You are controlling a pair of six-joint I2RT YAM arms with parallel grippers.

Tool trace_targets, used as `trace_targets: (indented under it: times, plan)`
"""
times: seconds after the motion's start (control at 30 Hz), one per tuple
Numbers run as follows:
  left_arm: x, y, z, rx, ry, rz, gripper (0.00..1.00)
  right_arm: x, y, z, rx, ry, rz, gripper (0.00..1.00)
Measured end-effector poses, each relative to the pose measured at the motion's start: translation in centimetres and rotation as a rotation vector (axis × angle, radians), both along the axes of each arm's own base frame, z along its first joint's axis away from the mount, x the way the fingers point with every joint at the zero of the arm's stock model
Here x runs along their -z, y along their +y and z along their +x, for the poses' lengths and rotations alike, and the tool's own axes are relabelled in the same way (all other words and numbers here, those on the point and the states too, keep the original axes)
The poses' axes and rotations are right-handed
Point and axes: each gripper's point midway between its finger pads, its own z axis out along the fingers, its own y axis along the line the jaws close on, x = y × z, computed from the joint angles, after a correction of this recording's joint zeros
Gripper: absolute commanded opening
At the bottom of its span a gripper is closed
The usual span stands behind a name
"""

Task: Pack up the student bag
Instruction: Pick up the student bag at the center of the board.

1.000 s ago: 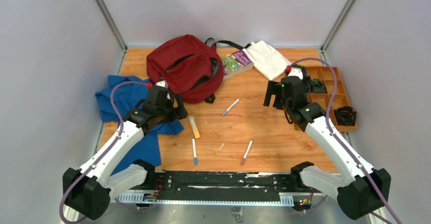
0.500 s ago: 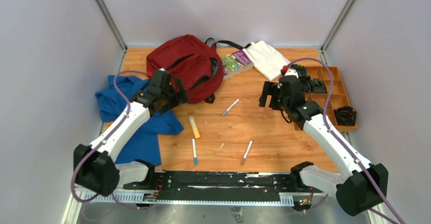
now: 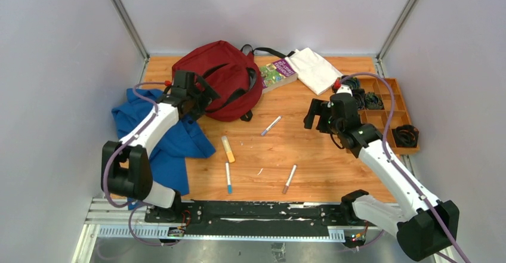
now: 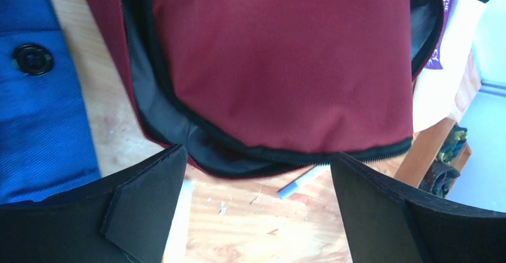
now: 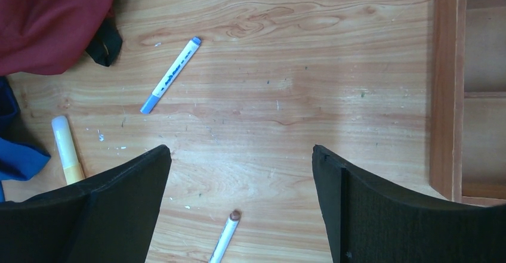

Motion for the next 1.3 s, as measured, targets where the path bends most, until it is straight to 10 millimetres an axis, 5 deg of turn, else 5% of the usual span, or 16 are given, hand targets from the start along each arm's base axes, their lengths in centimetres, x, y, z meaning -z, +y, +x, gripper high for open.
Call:
trace_targets:
  times: [0.2, 0.33, 0.47, 0.73, 0.8, 0.87, 0.9, 1.1, 1.17, 1.3]
  plan:
    - [3.1, -1.4, 2.2, -0.003, 0.038, -0.074, 0.78, 0.4, 0.4, -0.3, -0.006, 0.017, 0.022, 0.9]
    - [4.5, -1.4, 3.2, -0.001, 0.085, -0.062, 0.39, 0.7, 1.1, -0.5, -0.032, 0.036, 0.047, 0.9]
    - [3.6, -1.7, 6.0, 0.046, 0.072, -0.034, 0.0, 1.6, 2.1, -0.5, -0.067, 0.079, 0.073, 0.89]
    - [-3.1, -2.4, 9.8, 0.171, -0.08, 0.022, 0.0, 4.6, 4.4, -0.1, -0.112, 0.197, 0.127, 0.86]
    - [-5.0, -2.5, 10.2, 0.208, -0.134, 0.048, 0.19, 5.5, 5.3, 0.2, -0.121, 0.231, 0.149, 0.86]
    - [-6.3, -2.4, 10.1, 0.262, -0.181, 0.091, 0.89, 6.3, 6.2, 0.6, -0.128, 0.269, 0.175, 0.85]
    - [-6.9, -2.3, 9.9, 0.292, -0.201, 0.116, 0.98, 6.7, 6.6, 0.8, -0.134, 0.284, 0.186, 0.85]
    - [-8.4, -2.1, 7.8, 0.431, -0.281, 0.369, 1.0, 7.4, 8.3, 1.9, -0.15, 0.33, 0.235, 0.85]
    - [-8.5, -3.0, 5.7, 0.534, -0.329, 0.508, 1.0, 7.0, 8.7, 2.4, -0.151, 0.324, 0.249, 0.85]
    - [-8.5, -8.0, 2.7, 0.754, -0.416, 0.697, 1.0, 6.6, 9.3, 3.1, -0.16, 0.316, 0.271, 0.85]
